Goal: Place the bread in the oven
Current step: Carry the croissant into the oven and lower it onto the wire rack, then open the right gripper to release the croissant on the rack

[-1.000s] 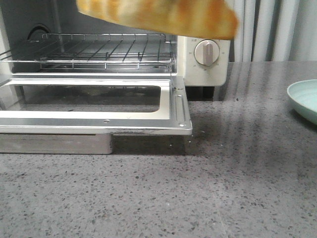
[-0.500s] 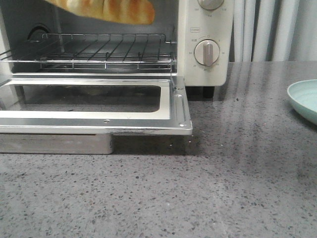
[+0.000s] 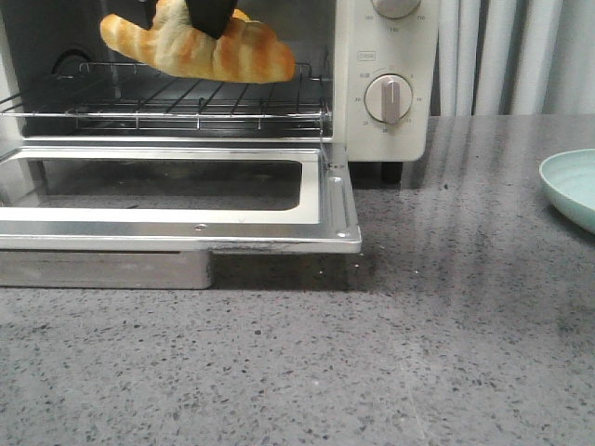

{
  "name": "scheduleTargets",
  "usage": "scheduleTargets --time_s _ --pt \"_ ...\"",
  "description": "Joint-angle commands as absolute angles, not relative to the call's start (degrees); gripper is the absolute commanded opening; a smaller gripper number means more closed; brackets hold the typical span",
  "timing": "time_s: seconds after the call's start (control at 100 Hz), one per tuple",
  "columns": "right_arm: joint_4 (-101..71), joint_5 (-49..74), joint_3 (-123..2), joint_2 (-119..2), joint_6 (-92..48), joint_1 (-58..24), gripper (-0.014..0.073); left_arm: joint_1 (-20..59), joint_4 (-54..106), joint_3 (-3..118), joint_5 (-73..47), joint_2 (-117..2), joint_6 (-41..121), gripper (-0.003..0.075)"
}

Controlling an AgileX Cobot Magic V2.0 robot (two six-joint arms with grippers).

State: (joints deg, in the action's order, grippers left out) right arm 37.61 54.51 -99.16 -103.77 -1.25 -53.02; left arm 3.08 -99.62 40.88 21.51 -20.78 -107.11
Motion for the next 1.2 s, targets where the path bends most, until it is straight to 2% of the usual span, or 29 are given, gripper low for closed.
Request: scheduleTargets --time_s 0.0,0.05,0.11,0.12,0.17,0.24,0.45,0.82,0.96,1.19 --pt "40.9 52.0 -101.3 -101.2 -1.5 -52.2 0.0038 3.2 -97.6 42.2 20.5 -21.2 -107.1 -0.0021" --pt "40.9 51.9 -101.3 -101.2 -1.5 -52.1 0.0148 3.2 -97.6 42.2 20.5 -21.2 -107.1 -0.0021" --pt "41.0 51.7 -101.3 -101.2 -1.5 -52.1 0.0327 3.2 -97.6 42.2 20.5 -21.2 -107.1 -0.0022" --pt "41.0 51.7 -101.3 -101.2 -1.5 -52.1 0.0327 3.2 -97.6 42.2 20.5 -21.2 -107.1 -0.0021" --pt "41.2 51.3 -101.3 -101.2 -0.8 -52.1 0.0432 3.2 -97.6 42.2 20.5 -21.2 -107.1 -0.0022" --pt "41.7 50.7 -101.3 -101.2 0.0 -52.1 0.0475 3.2 -97.6 42.2 20.0 -21.2 -107.1 -0.0022" --pt "41.8 51.1 -101.3 -101.2 0.0 -52.8 0.0436 3.2 -97.6 42.2 17.4 -21.2 -107.1 -0.0022" --pt "41.8 59.4 -102.5 -98.1 0.0 -61.5 0.0336 3.2 -97.6 37.8 11.5 -20.9 -105.1 -0.0022" --pt "41.8 62.9 -104.0 -95.5 0.0 -64.5 0.0231 3.2 -97.6 33.8 8.9 -17.8 -105.1 -0.0022" --pt "41.3 69.6 -105.6 -91.3 0.0 -66.9 -0.0021 3.1 -97.6 28.8 3.8 -10.2 -105.1 -0.0022"
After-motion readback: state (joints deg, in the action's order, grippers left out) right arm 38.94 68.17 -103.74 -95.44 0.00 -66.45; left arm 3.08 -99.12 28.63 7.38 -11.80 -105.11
